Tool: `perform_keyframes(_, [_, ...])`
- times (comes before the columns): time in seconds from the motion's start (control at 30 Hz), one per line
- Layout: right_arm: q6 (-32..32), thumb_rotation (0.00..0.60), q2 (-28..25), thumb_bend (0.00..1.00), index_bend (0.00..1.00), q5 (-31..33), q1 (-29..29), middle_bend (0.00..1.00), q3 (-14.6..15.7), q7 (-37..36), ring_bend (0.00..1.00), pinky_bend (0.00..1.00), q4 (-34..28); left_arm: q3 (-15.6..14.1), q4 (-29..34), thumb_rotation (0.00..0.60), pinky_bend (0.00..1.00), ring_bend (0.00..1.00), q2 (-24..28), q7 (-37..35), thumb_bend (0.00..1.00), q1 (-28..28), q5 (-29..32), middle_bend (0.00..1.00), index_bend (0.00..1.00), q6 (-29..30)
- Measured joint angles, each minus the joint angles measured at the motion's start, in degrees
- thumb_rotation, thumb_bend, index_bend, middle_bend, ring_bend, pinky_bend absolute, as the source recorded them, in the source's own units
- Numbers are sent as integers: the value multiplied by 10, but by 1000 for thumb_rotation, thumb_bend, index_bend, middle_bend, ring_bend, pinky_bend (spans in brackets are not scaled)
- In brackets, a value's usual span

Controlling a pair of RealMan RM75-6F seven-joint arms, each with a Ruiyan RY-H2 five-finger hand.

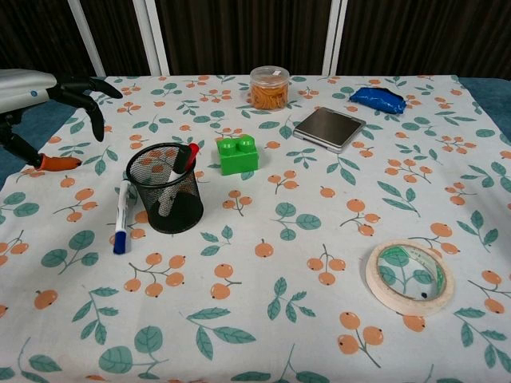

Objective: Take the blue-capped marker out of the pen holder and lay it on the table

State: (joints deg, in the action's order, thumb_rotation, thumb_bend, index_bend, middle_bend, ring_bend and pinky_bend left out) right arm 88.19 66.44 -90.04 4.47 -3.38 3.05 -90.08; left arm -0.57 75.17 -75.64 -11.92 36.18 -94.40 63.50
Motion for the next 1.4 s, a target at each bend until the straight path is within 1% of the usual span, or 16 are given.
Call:
perform_keyframes(0.1, [0,600,1,114,63,0,0,0,0,1,45,167,0,-4,11,600,0,0,21,6,239,-7,-6,53,368,16])
perform_keyframes(0.17, [0,600,0,114,63,0,0,0,0,0,45,167,0,-2,18,600,0,0,33,16,239,-19,-3,49,360,39])
perform_keyframes(0.33, [-1,600,0,114,63,2,0,0,-1,1,45,167,-1,9,52,600,0,0,67,75,239,-52,21,48,335,84])
perform_keyframes(0.43, [-1,600,0,114,63,2,0,0,-1,1,45,167,-2,15,81,600,0,0,81,120,239,-82,38,45,326,125])
perform_keyframes(0.57, [3,600,0,113,62,3,-2,0,-3,-3,45,167,-2,15,132,600,0,0,94,189,239,-143,72,29,298,187])
perform_keyframes(0.67, [1,600,-1,114,62,3,-1,0,-2,-3,45,167,-2,9,161,600,0,0,101,214,239,-182,97,17,261,207])
perform_keyframes(0.73, [1,600,-1,114,62,0,0,0,-2,-2,45,167,-1,1,172,600,0,0,105,217,239,-200,105,12,247,213])
perform_keyframes(0.87, [2,600,0,113,62,-1,0,0,-2,-3,45,167,1,-13,182,600,0,0,113,196,239,-228,109,9,231,222])
perform_keyframes(1.07, [3,600,1,114,61,-3,0,0,-2,-3,45,167,2,-21,165,600,0,0,113,160,239,-251,94,9,227,240])
perform_keyframes(1.27, [4,600,1,113,61,-2,0,0,-2,-3,44,167,2,-14,133,600,0,0,108,124,239,-253,85,8,225,232])
perform_keyframes(1.4, [3,600,1,114,61,-1,0,0,-3,-4,45,167,2,-10,125,600,0,0,106,116,239,-255,84,7,226,226])
